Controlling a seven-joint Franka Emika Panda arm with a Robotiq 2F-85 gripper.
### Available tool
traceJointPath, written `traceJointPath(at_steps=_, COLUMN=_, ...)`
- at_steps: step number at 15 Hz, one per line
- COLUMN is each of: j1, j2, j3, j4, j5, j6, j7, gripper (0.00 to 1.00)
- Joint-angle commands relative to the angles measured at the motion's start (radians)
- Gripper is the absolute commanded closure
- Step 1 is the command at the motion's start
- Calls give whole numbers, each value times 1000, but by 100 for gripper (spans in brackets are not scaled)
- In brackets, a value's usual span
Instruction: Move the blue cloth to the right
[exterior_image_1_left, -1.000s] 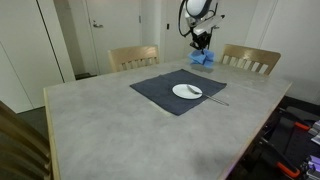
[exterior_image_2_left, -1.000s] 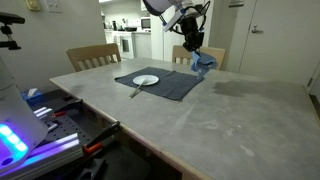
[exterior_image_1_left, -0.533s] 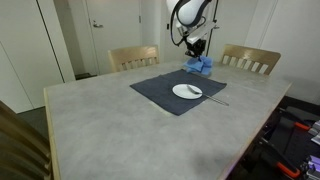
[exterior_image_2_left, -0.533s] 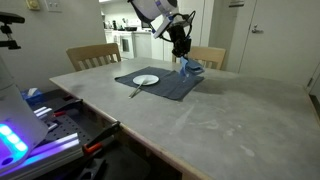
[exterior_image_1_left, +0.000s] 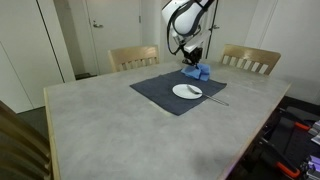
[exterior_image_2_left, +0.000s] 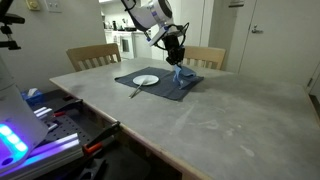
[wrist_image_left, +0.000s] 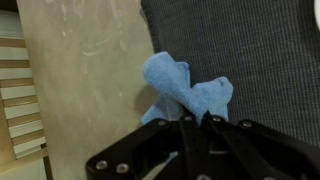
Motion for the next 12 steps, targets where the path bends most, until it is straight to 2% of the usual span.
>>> traceJointPath(at_steps=1, j1=-6, j2=21, j3=28, j4=18, j5=9, j6=24, j7=-43, gripper=98)
traceJointPath(at_steps=5, j1=-16, j2=33, j3=60, j4=28, j5=37, j6=52, j7=-92, gripper=98)
traceJointPath(at_steps=6, j1=-23, j2=33, j3=70, j4=32, j5=51, j6=61, j7=-115, gripper=76)
traceJointPath(at_steps=7, j1=-26, j2=33, j3=76, j4=32, j5=63, j6=73, j7=-133, gripper=66)
traceJointPath(at_steps=8, j1=-32, j2=32, j3=85, j4=33, j5=79, j6=90, j7=-156, gripper=62)
traceJointPath(at_steps=12, j1=-58, j2=31, j3=113, j4=44, j5=160, j6=138, j7=-256, gripper=32)
